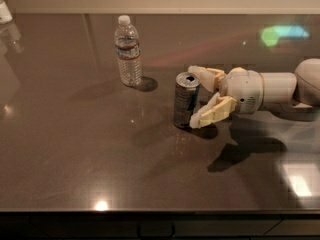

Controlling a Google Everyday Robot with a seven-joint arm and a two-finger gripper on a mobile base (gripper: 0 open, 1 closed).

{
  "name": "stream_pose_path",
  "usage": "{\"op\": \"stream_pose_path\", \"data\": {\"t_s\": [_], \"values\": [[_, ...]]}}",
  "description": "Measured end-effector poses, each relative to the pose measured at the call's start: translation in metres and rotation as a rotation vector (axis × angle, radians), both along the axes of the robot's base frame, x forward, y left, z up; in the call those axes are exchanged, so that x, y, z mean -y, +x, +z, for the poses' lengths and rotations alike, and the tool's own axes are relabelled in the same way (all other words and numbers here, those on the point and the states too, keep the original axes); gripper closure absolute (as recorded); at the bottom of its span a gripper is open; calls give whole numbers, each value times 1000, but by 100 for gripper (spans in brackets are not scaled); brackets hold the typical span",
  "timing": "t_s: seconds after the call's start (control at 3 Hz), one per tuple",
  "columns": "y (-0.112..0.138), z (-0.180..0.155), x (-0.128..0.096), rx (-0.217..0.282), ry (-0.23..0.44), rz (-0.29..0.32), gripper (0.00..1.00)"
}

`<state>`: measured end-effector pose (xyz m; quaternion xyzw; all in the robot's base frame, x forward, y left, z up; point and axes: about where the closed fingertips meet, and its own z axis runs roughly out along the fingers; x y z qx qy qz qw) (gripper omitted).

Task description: Place redbull can upright

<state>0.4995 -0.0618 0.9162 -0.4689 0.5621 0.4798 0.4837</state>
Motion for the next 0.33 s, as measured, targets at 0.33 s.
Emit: {"op": "stream_pose_path", "data": {"t_s": [0.33], "values": [[0,0,0,0,0,0,0]]}}
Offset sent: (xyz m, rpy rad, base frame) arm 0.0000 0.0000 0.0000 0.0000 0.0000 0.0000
